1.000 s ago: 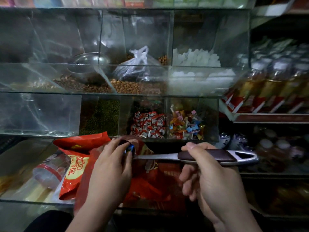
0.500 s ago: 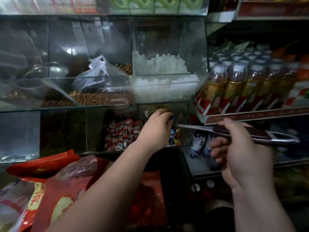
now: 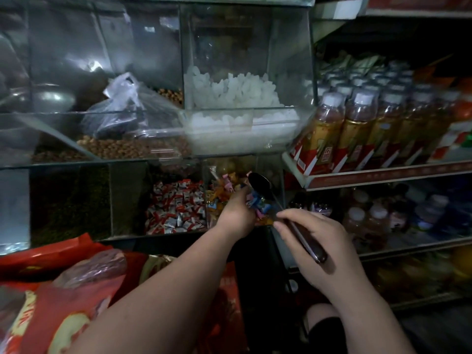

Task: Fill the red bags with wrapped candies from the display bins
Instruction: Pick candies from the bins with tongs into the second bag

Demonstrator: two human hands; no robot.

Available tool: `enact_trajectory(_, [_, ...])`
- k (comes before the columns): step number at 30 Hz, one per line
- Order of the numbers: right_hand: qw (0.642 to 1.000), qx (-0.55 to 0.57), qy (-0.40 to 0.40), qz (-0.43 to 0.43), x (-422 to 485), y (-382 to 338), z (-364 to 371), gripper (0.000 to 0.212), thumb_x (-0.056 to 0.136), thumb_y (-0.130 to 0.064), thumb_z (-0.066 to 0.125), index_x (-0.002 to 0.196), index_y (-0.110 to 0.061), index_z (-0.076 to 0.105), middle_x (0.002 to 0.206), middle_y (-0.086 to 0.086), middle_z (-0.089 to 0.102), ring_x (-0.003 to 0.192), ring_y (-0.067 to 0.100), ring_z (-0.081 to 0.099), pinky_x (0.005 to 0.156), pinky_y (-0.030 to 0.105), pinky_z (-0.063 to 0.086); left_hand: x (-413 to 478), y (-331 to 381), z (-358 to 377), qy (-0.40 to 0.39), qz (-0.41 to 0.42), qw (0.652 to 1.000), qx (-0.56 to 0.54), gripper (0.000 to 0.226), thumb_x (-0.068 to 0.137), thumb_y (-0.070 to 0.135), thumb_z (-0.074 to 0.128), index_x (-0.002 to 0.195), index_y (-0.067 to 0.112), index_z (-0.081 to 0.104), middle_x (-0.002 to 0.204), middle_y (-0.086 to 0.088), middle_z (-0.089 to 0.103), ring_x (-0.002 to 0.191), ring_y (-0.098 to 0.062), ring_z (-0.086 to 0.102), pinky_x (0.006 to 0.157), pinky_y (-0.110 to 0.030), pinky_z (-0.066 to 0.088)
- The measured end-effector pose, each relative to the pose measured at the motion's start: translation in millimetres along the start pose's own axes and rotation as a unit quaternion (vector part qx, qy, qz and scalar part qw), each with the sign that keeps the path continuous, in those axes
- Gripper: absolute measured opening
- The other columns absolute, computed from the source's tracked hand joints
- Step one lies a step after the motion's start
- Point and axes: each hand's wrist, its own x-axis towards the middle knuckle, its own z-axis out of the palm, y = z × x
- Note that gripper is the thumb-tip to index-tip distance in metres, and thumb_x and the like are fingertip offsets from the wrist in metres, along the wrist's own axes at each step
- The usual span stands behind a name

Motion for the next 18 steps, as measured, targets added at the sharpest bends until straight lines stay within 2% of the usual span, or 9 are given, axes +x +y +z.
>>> enact_trajectory(3, [0.998,0.04,0.023,-0.042,-8,-10,3,0.019,0.094,-0.047,0.065,0.109,-0.035,0.07,0.098,-0.019,0.071,0.091,0.001,0.071,0.077,0.029,0.057,-9,4,-5,0.032,0.05,0.998,-0.012,0.059,0.101,0.027,0.054,0.155,0.019,0.031,0.16,-0.003,0.032,0.145,-0.017,0.032,0.117,-0.027,0.025])
enact_trajectory(5, [0.995,0.075,0.038,-0.06,-11,-18,3,0.015,0.096,-0.042,0.067,0.108,-0.034,0.072,0.1,-0.019,0.071,0.091,0.002,0.072,0.076,0.026,0.058,-18,10,-8,0.043,0.072,0.996,-0.017,0.057,0.104,0.034,0.048,0.156,0.02,0.029,0.163,-0.003,0.024,0.151,-0.015,0.018,0.121,-0.028,0.015])
enact_trajectory(7, [0.99,0.118,0.045,-0.057,-15,-29,1,0.013,0.097,-0.04,0.068,0.108,-0.035,0.073,0.099,-0.018,0.073,0.087,0.006,0.075,0.073,0.026,0.06,-31,16,-12,0.063,0.079,0.995,-0.009,0.056,0.105,0.037,0.044,0.156,0.022,0.029,0.165,-0.002,0.019,0.152,-0.014,0.011,0.121,-0.028,0.009])
enact_trajectory(9, [0.984,0.159,0.056,-0.054,-20,-45,-3,0.013,0.097,-0.041,0.069,0.108,-0.036,0.074,0.096,-0.017,0.075,0.081,0.008,0.077,0.068,0.026,0.062,-49,20,-20,0.097,0.087,0.99,0.045,0.055,0.105,0.038,0.042,0.156,0.021,0.03,0.166,-0.003,0.016,0.153,-0.015,0.008,0.122,-0.027,0.006])
enact_trajectory(12, [0.973,0.21,0.077,-0.058,-29,-72,-9,0.017,0.096,-0.047,0.069,0.104,-0.035,0.075,0.083,-0.012,0.077,0.064,0.008,0.076,0.056,0.022,0.06,-89,22,-40,0.163,0.087,0.98,0.07,0.06,0.1,0.035,0.055,0.154,0.02,0.034,0.165,-0.005,0.018,0.152,-0.019,0.008,0.124,-0.032,0.009])
enact_trajectory(15, [0.956,0.274,0.096,-0.03,-37,-102,-13,0.026,0.094,-0.055,0.068,0.1,-0.032,0.077,0.072,-0.003,0.076,0.05,0.012,0.072,0.047,0.021,0.055,-140,17,-73,0.186,0.104,0.973,0.092,0.061,0.094,0.036,0.065,0.15,0.027,0.042,0.163,0.005,0.023,0.152,-0.014,0.008,0.123,-0.032,0.011])
enact_trajectory(17, [0.947,0.312,0.08,-0.017,-44,-123,-15,0.029,0.093,-0.057,0.066,0.1,-0.031,0.078,0.068,0.001,0.075,0.047,0.015,0.071,0.045,0.021,0.054,-174,5,-106,0.216,0.138,0.962,0.094,0.05,0.092,0.036,0.067,0.14,0.03,0.054,0.156,0.012,0.035,0.148,-0.008,0.024,0.119,-0.033,0.026])
enact_trajectory(18, [0.941,0.33,0.07,-0.015,-47,-133,-13,0.03,0.093,-0.057,0.066,0.1,-0.031,0.078,0.067,0.002,0.074,0.047,0.017,0.071,0.045,0.021,0.054,-190,-1,-124,0.242,0.154,0.954,0.089,0.042,0.091,0.036,0.067,0.132,0.031,0.06,0.149,0.015,0.043,0.141,-0.003,0.036,0.112,-0.03,0.037])
